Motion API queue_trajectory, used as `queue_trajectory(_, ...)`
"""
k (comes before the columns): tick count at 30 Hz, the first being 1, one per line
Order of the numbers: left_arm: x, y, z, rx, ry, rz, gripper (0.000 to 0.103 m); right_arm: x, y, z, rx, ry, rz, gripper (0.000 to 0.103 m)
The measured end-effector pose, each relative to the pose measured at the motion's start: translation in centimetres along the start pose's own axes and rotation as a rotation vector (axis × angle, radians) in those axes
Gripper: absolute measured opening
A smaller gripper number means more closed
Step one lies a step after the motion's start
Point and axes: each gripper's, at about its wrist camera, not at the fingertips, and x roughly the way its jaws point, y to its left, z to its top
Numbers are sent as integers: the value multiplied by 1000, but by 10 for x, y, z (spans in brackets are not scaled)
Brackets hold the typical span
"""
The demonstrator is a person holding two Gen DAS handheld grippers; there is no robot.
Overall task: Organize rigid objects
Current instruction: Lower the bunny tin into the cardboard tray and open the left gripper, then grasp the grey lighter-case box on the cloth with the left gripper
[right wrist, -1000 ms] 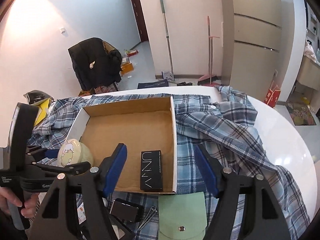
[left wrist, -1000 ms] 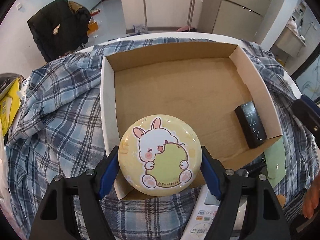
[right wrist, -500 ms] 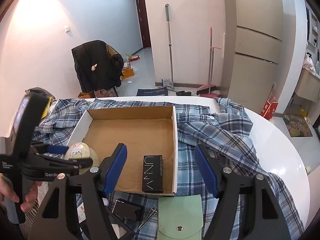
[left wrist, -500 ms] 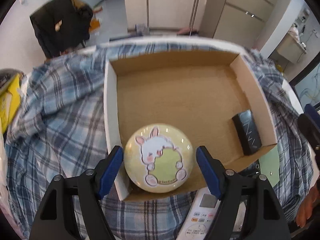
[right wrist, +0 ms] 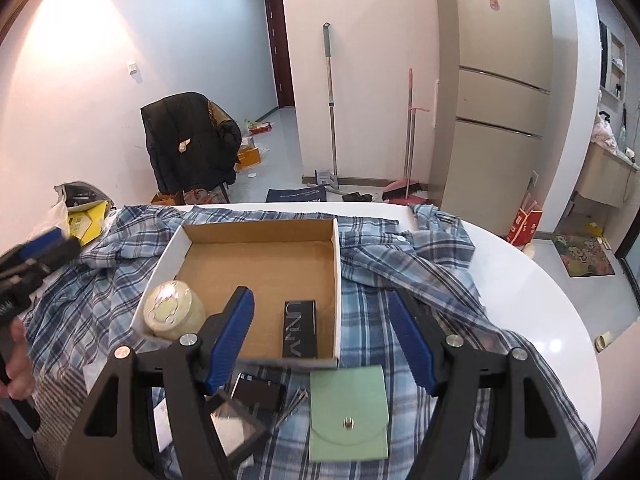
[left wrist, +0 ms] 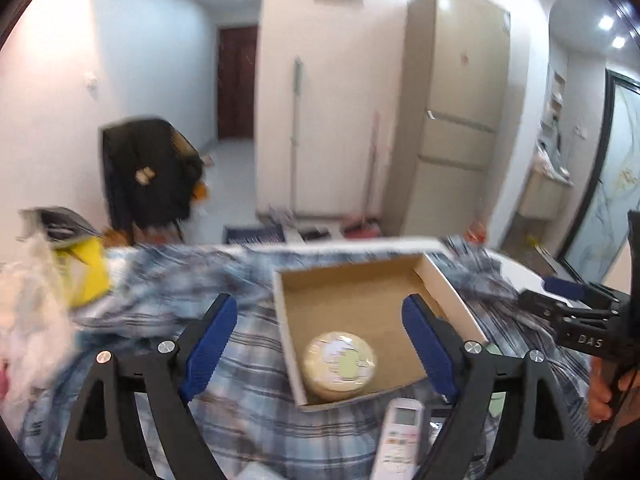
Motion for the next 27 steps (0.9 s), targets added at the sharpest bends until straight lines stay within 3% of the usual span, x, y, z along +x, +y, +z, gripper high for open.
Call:
queue_trajectory(5, -48, 15, -14, 19, -78, 23, 88, -33, 12, -14, -9, -46, -10, 85)
queue_trajectory(7, -55, 18, -24, 52, -76, 53, 103, -43, 17, -21, -6, -71, -15, 93)
queue_trajectory(9, -59, 26, -35, 60, -73, 118, 103, -49, 19, -29, 18, -84, -17, 98)
queue_trajectory(11, -61, 38, -47, 38, -79, 156, 103, -52, 20, -35, 47, -82, -17, 100)
queue_trajectory(13, -62, 48, -58, 9, -61, 128, 103, -52, 19, -40, 68, -78, -27, 100)
queue_trajectory(17, -61, 53, -77, 52, 25, 48, 103, -50, 17, -46, 73, -80, -41, 100)
queue_trajectory(21, -42, 42, -100, 206, 167, 98, 103, -43, 16, -51, 78, -56, -24, 100)
queue_trajectory(27, -8, 47, -123, 195, 384, -58, 103, -34, 32, -53, 26, -8, 0, 100)
